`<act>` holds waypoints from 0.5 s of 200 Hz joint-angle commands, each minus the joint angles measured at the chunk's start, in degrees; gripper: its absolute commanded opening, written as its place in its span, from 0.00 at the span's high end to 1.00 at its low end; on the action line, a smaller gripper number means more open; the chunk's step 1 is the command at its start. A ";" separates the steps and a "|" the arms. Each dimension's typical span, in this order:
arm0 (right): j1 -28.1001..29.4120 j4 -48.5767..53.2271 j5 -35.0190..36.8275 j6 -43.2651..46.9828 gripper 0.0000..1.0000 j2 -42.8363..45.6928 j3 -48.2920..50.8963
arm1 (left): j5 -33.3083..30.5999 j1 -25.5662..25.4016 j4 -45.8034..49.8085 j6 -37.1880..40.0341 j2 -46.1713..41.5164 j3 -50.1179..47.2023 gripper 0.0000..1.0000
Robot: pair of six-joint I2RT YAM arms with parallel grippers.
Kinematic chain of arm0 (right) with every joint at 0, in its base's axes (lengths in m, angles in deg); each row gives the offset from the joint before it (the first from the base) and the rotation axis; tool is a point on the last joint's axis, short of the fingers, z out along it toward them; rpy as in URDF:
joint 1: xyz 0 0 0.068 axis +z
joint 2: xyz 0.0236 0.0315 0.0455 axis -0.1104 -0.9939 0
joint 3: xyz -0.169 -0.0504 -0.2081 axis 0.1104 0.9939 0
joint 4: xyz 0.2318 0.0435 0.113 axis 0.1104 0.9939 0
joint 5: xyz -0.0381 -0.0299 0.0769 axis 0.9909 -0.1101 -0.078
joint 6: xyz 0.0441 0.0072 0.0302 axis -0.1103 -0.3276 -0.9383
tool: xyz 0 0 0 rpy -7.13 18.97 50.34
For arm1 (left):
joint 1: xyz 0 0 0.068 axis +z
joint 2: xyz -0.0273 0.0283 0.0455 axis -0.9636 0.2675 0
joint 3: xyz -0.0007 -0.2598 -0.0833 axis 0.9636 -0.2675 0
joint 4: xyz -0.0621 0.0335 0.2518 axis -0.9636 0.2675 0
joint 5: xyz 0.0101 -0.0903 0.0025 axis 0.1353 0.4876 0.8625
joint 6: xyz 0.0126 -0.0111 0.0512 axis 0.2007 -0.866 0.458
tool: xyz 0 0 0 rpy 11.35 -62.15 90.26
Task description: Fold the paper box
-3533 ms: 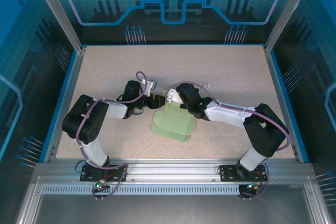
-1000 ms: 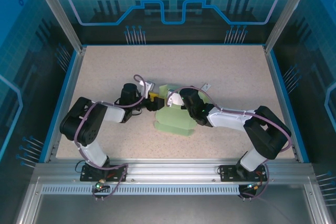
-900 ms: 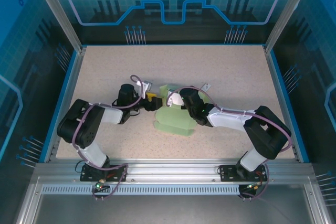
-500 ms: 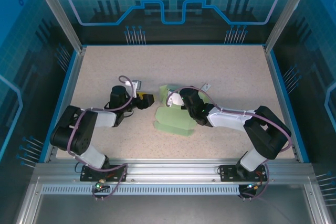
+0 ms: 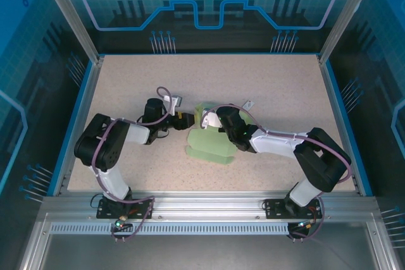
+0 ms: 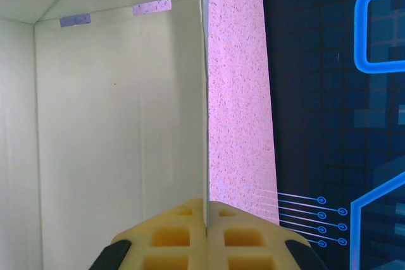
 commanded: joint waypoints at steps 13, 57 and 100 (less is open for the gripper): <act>0.02 0.54 -0.28 -1.22 0.99 -0.19 -1.86 | 4.65 -0.77 -2.37 2.42 1.62 1.69 0.32; 0.03 2.42 -0.63 -1.36 0.99 -0.14 -2.25 | 4.41 -1.59 -2.19 3.24 2.40 2.44 0.32; 0.10 3.49 -1.08 -1.62 0.99 -0.01 -2.39 | 3.28 -2.40 -2.34 3.68 3.16 3.87 0.31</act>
